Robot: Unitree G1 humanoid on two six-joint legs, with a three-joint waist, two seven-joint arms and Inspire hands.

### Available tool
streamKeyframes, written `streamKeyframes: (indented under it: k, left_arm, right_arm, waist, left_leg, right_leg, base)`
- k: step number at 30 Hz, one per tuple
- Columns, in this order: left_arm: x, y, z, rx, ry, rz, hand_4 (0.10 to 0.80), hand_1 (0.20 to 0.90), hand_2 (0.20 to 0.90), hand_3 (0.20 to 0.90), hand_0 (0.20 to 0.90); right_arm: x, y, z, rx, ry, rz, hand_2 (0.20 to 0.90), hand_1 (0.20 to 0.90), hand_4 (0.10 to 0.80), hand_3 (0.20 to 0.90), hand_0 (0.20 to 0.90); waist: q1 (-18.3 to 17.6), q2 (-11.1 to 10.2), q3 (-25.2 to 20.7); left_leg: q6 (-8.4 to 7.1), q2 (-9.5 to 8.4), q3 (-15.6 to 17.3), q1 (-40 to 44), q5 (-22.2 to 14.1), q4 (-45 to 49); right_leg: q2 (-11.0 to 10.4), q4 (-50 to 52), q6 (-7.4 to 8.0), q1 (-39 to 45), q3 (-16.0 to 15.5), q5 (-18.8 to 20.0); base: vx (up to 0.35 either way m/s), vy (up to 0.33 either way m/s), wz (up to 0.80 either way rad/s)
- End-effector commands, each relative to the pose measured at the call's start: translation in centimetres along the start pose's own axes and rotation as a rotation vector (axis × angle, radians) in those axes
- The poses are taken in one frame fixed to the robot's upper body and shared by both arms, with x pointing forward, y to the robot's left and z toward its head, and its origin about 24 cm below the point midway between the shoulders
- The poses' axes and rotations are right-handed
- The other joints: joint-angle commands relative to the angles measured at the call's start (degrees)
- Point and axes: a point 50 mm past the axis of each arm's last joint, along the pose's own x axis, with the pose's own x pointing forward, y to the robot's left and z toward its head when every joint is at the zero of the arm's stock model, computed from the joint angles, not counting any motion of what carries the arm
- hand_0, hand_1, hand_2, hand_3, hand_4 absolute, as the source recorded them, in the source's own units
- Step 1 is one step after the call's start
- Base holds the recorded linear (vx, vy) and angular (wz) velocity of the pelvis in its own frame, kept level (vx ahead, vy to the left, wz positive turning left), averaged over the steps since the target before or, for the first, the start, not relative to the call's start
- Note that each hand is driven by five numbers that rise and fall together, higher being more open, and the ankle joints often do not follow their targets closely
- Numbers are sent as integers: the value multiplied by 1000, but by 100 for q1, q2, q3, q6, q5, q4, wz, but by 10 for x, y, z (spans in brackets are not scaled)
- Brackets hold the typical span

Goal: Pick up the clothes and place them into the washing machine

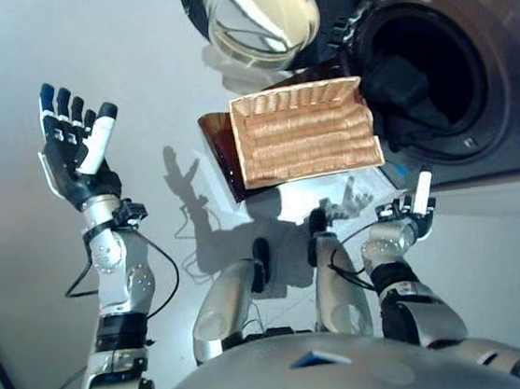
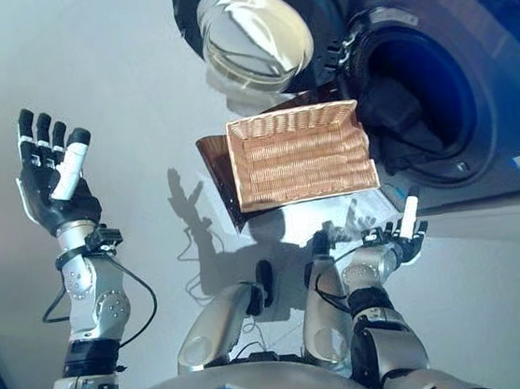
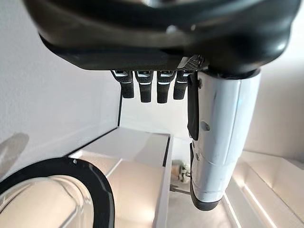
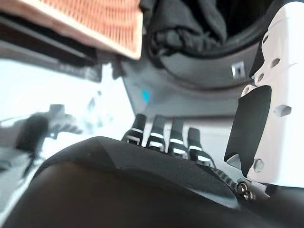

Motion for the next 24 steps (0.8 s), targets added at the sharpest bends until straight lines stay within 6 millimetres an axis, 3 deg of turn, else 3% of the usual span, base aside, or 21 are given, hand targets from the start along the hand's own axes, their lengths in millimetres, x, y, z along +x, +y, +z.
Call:
streamKeyframes:
  k: [1, 3, 4, 5, 6, 7, 8, 10, 15, 20, 24]
  left_arm:
    - [10, 2, 48, -33, -264, -24, 800, 900, 900, 900, 900]
    - [8, 6, 47, -37, -250, -15, 800, 900, 900, 900, 900]
    - [9, 5, 49, -25, -259, -20, 800, 900, 900, 900, 900]
    - [10, 6, 49, -19, -264, -12, 800, 900, 900, 900, 900]
    - [10, 6, 49, -19, -265, -12, 800, 900, 900, 900, 900]
    - [9, 8, 49, -19, -262, 3, 800, 900, 900, 900, 900]
    - [10, 7, 49, -16, -264, -1, 800, 900, 900, 900, 900]
    - [12, 1, 50, -16, -265, -25, 800, 900, 900, 900, 900]
    - [11, 4, 52, -15, -273, -33, 800, 900, 900, 900, 900]
    - [11, 3, 54, -26, -284, -37, 800, 900, 900, 900, 900]
    - [9, 2, 54, -20, -278, -45, 800, 900, 900, 900, 900]
  right_arm:
    - [4, 17, 15, -49, -72, 115, 900, 900, 800, 900, 900]
    - [5, 17, 18, -64, -83, 124, 900, 900, 800, 900, 900]
    - [5, 17, 19, -87, -88, 129, 900, 900, 800, 900, 900]
    - [6, 21, 19, -81, -95, 130, 900, 900, 800, 900, 900]
    - [6, 22, 19, -80, -95, 130, 900, 900, 800, 900, 900]
    - [7, 27, 24, -50, -108, 125, 900, 900, 800, 900, 900]
    - [8, 29, 26, -28, -113, 118, 900, 900, 800, 900, 900]
    - [10, 35, 32, -7, -134, 117, 900, 900, 800, 900, 900]
    - [14, 45, 36, -22, -128, 109, 900, 900, 800, 900, 900]
    - [19, 62, 44, -49, -139, 114, 900, 900, 800, 900, 900]
    - [26, 80, 66, -23, -194, 97, 900, 900, 800, 900, 900]
  waist:
    - [184, 66, -156]
    - [239, 20, -74]
    - [343, 19, 47]
    - [465, 29, 110]
    - [459, 25, 104]
    - [487, 113, -22]
    - [503, 232, -48]
    - [561, 324, -11]
    - [533, 395, -128]
    - [651, 479, -113]
    - [715, 574, -64]
  left_leg:
    - [-437, 136, -401, 218, 205, -514]
    - [-527, 222, -450, 78, 202, 243]
    - [-591, 126, -737, -99, 373, 760]
    - [-636, -103, -1235, -332, 494, 787]
    - [-637, -108, -1240, -339, 507, 776]
    - [-786, 227, -1324, -446, 800, -119]
    - [-851, 427, -1150, -536, 1072, -599]
    - [-906, 534, -1040, -528, 1394, -1034]
    - [-743, 280, -854, -449, 1226, -1223]
    - [-650, 219, -645, -495, 1195, -1229]
    - [-603, 120, -619, -656, 1124, -1149]
  right_leg:
    - [241, -771, -95, 583, 160, 12]
    - [290, -1011, -199, 997, 189, -21]
    - [342, -992, -262, 1093, 272, -24]
    - [377, -1040, -281, 1120, 396, -8]
    - [371, -1047, -280, 1114, 392, -1]
    - [354, -1180, -227, 1188, 424, -104]
    - [415, -1159, -199, 1210, 358, -172]
    - [450, -914, -236, 1093, 309, -240]
    - [200, -797, -134, 776, 498, -230]
    - [52, -864, -91, 566, 683, -150]
    - [-26, -861, -94, 426, 645, -145]
  base:
    - [98, -146, -20]
    - [84, -144, 0]
    - [-26, -64, 0]
    - [-27, -11, -8]
    - [17, 55, -30]
    - [87, 95, -42]
    - [101, 107, -36]
    - [38, 92, 8]
    - [29, 188, -20]
    - [4, 144, -32]
    - [23, 56, 3]
